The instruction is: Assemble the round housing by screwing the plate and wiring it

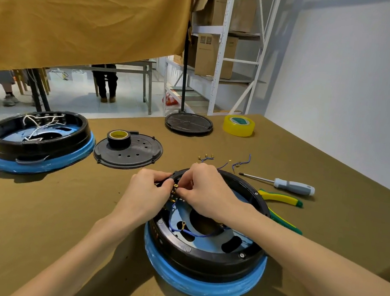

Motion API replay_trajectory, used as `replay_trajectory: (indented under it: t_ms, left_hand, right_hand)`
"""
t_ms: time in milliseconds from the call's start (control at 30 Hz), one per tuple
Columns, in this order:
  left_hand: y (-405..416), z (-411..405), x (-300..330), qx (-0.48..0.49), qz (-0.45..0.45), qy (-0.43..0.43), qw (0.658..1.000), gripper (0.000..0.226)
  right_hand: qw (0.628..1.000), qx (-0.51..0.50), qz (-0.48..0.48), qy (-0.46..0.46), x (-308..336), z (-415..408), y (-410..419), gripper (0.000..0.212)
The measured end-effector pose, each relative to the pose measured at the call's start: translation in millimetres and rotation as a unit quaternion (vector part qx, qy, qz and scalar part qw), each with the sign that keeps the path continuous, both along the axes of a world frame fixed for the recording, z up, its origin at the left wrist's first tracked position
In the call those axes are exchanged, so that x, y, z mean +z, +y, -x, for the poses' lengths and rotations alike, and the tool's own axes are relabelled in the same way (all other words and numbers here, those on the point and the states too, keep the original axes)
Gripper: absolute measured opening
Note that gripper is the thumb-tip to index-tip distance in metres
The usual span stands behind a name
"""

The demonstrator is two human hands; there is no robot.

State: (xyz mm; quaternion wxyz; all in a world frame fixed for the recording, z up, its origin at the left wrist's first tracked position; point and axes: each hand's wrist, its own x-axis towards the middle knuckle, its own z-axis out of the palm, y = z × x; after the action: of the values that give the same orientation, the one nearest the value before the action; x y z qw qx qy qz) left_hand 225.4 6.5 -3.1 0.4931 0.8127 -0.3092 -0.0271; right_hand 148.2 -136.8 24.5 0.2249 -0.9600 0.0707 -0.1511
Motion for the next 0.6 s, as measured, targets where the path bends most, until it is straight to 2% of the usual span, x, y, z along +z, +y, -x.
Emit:
replay_trajectory:
  t_ms: [100, 200, 333, 400, 533, 600]
  left_hand:
    - [-1.8, -2.5, -1.5, 0.002, 0.004, 0.011, 1.000, 0.026]
    - [-2.8, -3.5, -2.9, -0.005, 0.018, 0.046, 0.999, 0.028]
    - [-5.6, -4.6, -10.4, 0.016, 0.111, 0.142, 0.984, 0.025]
    - [-7.1, -1.1, -14.4, 0.024, 0.169, 0.209, 0.963, 0.018]
    - [-8.4, 2.1, -16.9, 0.019, 0.218, 0.259, 0.941, 0.017]
    - [-8.4, 0.7, -16.7, 0.014, 0.220, 0.264, 0.939, 0.018]
  right_hand:
    - [1.000, 0.021, 0.005, 0.013, 0.1, -0.4, -5.8, 0.014]
    - [0.998, 0.022, -0.064, -0.001, 8.3, -4.6, -29.5, 0.012]
    - [0.983, -0.113, -0.105, -0.100, 16.1, -29.1, -90.3, 0.011]
    - [0.981, -0.159, -0.095, -0.052, 10.2, -40.5, -120.2, 0.014]
    - [0.985, -0.100, 0.024, 0.136, -10.8, -55.2, -148.2, 0.033]
    - [0.983, -0.086, 0.060, 0.149, -17.5, -59.8, -151.1, 0.024]
